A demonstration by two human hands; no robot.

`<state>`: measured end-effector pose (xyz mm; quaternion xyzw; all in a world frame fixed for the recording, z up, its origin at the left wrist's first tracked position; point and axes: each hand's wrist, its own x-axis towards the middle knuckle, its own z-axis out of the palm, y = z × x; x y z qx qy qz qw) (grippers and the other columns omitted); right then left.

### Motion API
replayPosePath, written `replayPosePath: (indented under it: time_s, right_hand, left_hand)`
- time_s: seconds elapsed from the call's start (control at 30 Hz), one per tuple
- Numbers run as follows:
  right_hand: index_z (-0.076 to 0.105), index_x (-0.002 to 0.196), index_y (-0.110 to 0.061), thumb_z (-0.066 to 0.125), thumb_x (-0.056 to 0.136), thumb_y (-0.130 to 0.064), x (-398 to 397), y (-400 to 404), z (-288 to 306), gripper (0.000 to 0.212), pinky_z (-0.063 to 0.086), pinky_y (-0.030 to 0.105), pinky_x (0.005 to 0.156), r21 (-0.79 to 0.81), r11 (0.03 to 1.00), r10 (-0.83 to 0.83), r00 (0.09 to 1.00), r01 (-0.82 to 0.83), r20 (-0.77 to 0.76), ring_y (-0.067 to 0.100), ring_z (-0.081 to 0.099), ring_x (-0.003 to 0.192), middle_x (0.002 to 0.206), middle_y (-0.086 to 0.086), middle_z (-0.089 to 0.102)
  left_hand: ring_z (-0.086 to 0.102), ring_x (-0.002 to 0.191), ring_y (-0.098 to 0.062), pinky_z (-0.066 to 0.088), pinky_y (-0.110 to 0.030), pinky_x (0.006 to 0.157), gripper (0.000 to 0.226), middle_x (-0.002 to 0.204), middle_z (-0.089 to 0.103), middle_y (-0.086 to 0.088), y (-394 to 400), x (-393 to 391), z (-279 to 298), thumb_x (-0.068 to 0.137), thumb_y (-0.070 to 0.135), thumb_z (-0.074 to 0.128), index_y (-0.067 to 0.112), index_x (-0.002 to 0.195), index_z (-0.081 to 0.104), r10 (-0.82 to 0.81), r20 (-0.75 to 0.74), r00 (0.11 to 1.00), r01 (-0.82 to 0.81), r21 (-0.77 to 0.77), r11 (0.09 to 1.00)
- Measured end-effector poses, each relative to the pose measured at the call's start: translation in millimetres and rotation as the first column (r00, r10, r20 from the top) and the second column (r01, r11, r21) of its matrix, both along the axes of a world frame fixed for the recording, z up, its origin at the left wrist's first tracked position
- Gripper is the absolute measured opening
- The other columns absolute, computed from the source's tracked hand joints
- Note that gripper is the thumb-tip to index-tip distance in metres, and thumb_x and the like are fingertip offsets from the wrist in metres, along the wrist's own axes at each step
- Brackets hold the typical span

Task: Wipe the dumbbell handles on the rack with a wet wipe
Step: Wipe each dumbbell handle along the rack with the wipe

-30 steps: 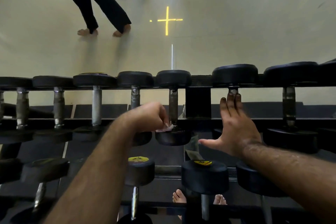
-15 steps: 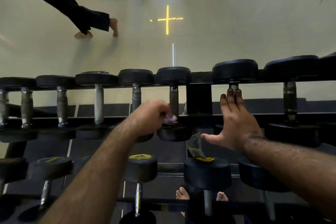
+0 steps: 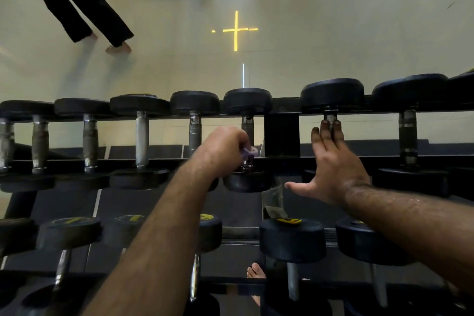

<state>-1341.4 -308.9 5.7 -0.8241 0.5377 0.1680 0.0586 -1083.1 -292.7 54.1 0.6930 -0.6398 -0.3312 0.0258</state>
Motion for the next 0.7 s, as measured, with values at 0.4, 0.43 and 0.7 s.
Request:
replayPosePath:
  time_s: [0.4, 0.43, 0.7]
  right_hand:
    - [0.012, 0.17, -0.003, 0.03, 0.061, -0.112, -0.2, 6.7, -4.5, 0.155, 0.003, 0.05, 0.135, -0.039, 0.999, 0.003, 0.999, -0.001, 0.049, 0.039, -0.015, 0.163, 0.178, 0.02, 0.004]
    - [0.013, 0.17, -0.004, 0.031, 0.061, -0.112, -0.1, 7.0, -4.1, 0.154, 0.005, 0.05, 0.135, -0.037, 0.999, -0.006, 0.998, 0.008, 0.061, 0.038, -0.014, 0.164, 0.178, 0.019, 0.007]
    - [0.063, 0.146, -0.029, 0.039, 0.098, -0.081, -12.5, 35.5, 28.8, 0.075, 0.026, 0.052, 0.128, 0.15, 0.982, -0.183, 0.758, 0.113, 0.626, 0.024, 0.055, 0.143, 0.146, -0.001, 0.066]
  left_hand:
    - [0.076, 0.095, -0.014, 0.061, -0.03, 0.084, 0.025, 0.097, 0.08, -0.002, 50.3, -0.6, 11.5, 0.092, -0.001, 0.073, 0.023, 0.094, 0.08, 0.342, -0.671, 0.658, -0.452, 0.012, 0.892]
    - [0.076, 0.098, -0.021, 0.062, -0.037, 0.087, 0.024, 0.1, 0.08, -0.007, 57.3, -7.7, 9.7, 0.092, -0.002, 0.071, 0.019, 0.095, 0.08, 0.389, -0.745, 0.542, -0.517, 0.069, 0.853]
    - [0.07, 0.083, -0.019, 0.057, -0.03, 0.065, 0.023, 0.097, 0.078, -0.012, 144.3, -89.1, 56.4, 0.107, 0.018, 0.057, 0.01, 0.096, 0.075, 0.49, -0.822, 0.289, -0.688, 0.177, 0.703]
